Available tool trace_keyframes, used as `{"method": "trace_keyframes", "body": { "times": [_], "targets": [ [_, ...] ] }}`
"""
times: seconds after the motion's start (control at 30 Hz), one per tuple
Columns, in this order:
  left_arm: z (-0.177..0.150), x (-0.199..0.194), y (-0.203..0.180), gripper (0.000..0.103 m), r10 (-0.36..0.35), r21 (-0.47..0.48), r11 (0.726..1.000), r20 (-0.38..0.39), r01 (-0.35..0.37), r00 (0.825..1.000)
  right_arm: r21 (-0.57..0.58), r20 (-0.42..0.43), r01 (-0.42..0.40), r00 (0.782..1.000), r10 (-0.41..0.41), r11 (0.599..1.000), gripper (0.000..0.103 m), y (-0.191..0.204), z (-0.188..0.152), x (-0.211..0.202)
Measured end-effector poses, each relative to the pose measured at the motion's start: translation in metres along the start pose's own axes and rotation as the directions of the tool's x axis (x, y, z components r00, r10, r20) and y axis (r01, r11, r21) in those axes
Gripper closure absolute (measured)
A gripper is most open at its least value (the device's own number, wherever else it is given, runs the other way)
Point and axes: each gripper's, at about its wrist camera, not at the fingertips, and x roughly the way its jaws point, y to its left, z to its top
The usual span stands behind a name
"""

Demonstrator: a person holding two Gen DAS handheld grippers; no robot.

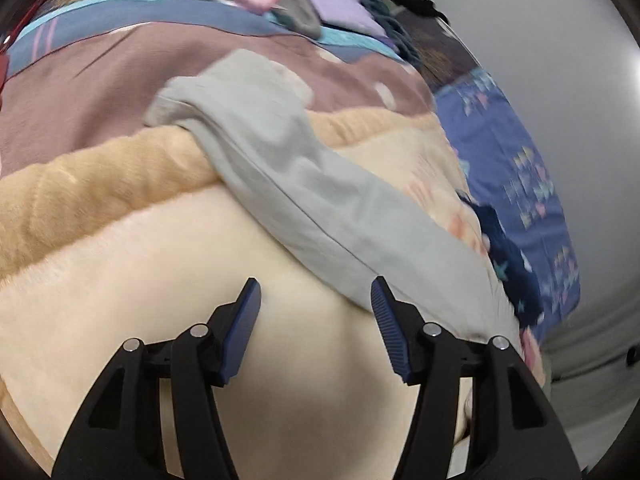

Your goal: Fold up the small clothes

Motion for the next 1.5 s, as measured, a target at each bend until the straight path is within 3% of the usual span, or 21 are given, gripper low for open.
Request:
{"method": "trace_keyframes", "body": {
  "times": [0.1,0.2,0.23,0.27,0.37,0.47,0.57,0.67,0.73,0.8,0.87,0.9,1.0,1.1,1.2,1.27,1.33,1.37,1.4,1.5],
  "targets": [
    [0.03,0.009,0.021,0.045,-0.034,-0.12,0.992,0.018,0.036,0.999,-0.016,0.002,0.001,1.0,-0.001,1.0,0.002,0.006,0.0,-0.001],
    [0.055,0.018,0.02,0.051,-0.033,-0.152,0.988,0.048,0.04,0.998,-0.023,0.002,0.005,1.0,-0.005,1.0,0.002,0.008,0.0,-0.001],
    [0.063,0.02,0.017,0.078,-0.031,-0.149,0.988,0.058,0.04,0.998,-0.024,0.001,0.005,1.0,-0.005,1.0,0.002,0.008,0.0,-0.001],
    [0.069,0.021,0.016,0.098,-0.037,-0.14,0.989,0.067,0.046,0.997,-0.025,0.0,0.005,1.0,-0.005,1.0,0.002,0.008,0.0,-0.001],
    [0.077,0.005,-0.025,0.099,-0.085,-0.055,0.994,0.137,0.093,0.987,-0.029,-0.001,0.014,1.0,-0.014,0.999,0.002,0.006,-0.002,0.001],
    [0.07,-0.022,-0.105,0.099,-0.195,0.16,0.973,0.19,0.166,0.962,-0.007,-0.011,0.024,1.0,-0.024,1.0,0.002,-0.001,-0.003,0.006],
    [0.036,-0.039,-0.201,0.098,-0.357,0.384,0.878,0.13,0.285,0.925,0.035,-0.024,0.013,1.0,-0.012,0.999,0.002,-0.01,-0.004,0.01],
    [-0.03,-0.037,-0.293,0.098,-0.467,0.559,0.725,-0.031,0.403,0.884,0.054,-0.021,0.033,0.999,-0.032,0.998,0.002,-0.022,-0.006,0.011],
    [-0.085,-0.024,-0.334,0.098,-0.489,0.622,0.629,-0.15,0.467,0.859,0.072,-0.026,0.056,0.998,-0.054,0.996,0.002,-0.033,-0.008,0.011],
    [-0.152,0.001,-0.367,0.091,-0.452,0.681,0.53,-0.278,0.506,0.848,0.095,-0.034,0.078,0.997,-0.075,0.992,0.002,-0.044,-0.009,0.012],
    [-0.207,0.028,-0.382,0.052,-0.366,0.72,0.478,-0.357,0.502,0.86,0.121,-0.044,0.106,0.994,-0.101,0.987,0.002,-0.059,-0.011,0.012],
    [-0.235,0.044,-0.385,0.047,-0.306,0.737,0.463,-0.389,0.493,0.869,0.131,-0.047,0.116,0.993,-0.11,0.985,0.002,-0.065,-0.013,0.011],
    [-0.282,0.074,-0.377,0.046,-0.183,0.753,0.431,-0.466,0.497,0.866,0.151,-0.053,0.13,0.991,-0.123,0.98,0.002,-0.083,-0.015,0.009],
    [-0.283,0.077,-0.361,0.046,-0.171,0.752,0.422,-0.482,0.506,0.859,0.173,-0.059,0.083,0.996,-0.074,0.981,0.002,-0.095,-0.016,0.012],
    [-0.282,0.065,-0.352,0.046,-0.167,0.805,0.361,-0.44,0.47,0.882,0.252,-0.082,-0.092,0.99,0.116,0.963,0.005,-0.099,-0.007,0.025],
    [-0.28,0.057,-0.345,0.046,-0.146,0.856,0.31,-0.388,0.414,0.91,0.314,-0.049,-0.251,0.959,0.28,0.915,0.023,-0.096,0.005,0.039],
    [-0.274,0.048,-0.326,0.046,-0.126,0.897,0.275,-0.322,0.345,0.938,0.313,-0.055,-0.342,0.925,0.377,0.886,0.031,-0.085,0.019,0.056],
    [-0.271,0.044,-0.321,0.046,-0.118,0.914,0.266,-0.284,0.306,0.952,0.296,-0.07,-0.4,0.896,0.438,0.867,0.032,-0.076,0.029,0.069],
    [-0.264,0.04,-0.314,0.044,-0.112,0.928,0.263,-0.24,0.262,0.964,0.284,-0.087,-0.442,0.872,0.482,0.851,0.032,-0.067,0.037,0.082],
    [-0.237,0.034,-0.293,0.036,-0.074,0.95,0.289,-0.097,0.114,0.993,0.263,-0.161,-0.474,0.837,0.523,0.84,0.032,-0.041,0.055,0.116]
  ]
}}
